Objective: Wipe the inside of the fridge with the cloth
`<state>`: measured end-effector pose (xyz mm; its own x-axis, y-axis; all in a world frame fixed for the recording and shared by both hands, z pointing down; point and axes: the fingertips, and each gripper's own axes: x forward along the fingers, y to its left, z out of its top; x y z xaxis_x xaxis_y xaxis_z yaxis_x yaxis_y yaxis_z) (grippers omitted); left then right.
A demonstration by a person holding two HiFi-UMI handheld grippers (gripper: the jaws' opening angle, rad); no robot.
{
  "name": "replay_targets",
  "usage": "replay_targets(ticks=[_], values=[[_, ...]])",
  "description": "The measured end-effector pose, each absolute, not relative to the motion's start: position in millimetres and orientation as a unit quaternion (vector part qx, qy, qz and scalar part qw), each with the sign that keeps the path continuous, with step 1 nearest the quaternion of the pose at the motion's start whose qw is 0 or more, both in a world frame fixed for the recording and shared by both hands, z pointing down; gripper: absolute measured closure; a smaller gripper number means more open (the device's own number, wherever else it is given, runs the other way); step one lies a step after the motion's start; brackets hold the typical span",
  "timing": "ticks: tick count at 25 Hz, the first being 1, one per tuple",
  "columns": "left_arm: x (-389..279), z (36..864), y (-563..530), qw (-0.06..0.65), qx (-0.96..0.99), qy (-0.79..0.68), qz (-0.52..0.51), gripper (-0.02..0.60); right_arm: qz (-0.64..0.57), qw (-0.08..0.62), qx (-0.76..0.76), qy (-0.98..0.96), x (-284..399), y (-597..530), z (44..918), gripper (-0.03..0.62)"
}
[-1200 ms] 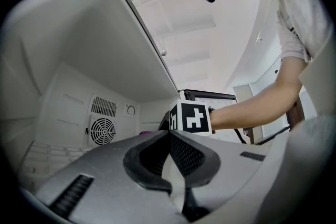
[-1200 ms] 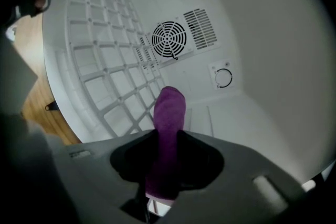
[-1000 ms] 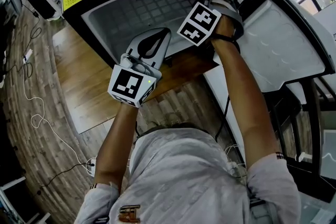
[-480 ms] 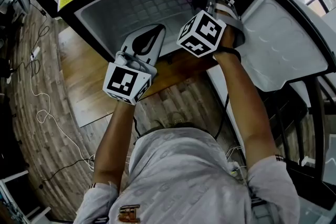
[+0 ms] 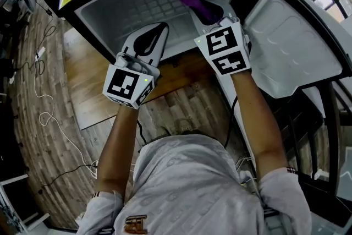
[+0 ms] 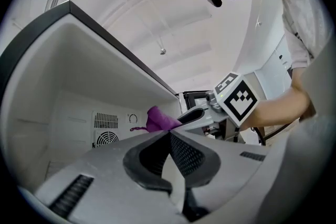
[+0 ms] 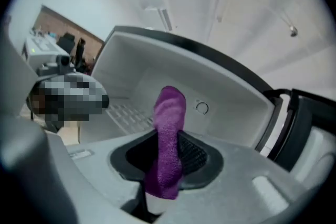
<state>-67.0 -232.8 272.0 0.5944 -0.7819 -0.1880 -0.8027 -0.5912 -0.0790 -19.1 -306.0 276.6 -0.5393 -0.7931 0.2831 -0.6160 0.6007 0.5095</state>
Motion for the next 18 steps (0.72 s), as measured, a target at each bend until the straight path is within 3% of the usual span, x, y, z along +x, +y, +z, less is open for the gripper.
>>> replay_targets(ticks=[9, 18], values=[[-75.7, 267.8, -230.5, 0.076, -0.878, 0.468, 0.069, 0.581, -0.045, 0.034, 0.312, -0.949, -33.9, -273.6, 269.5, 0.484], [-78.7, 264.2, -232.1, 0.060, -0.871, 0.482, 0.076, 0.581, -0.063, -0.049, 0.254, -0.964, -45.1, -247.8, 259.9, 0.485]])
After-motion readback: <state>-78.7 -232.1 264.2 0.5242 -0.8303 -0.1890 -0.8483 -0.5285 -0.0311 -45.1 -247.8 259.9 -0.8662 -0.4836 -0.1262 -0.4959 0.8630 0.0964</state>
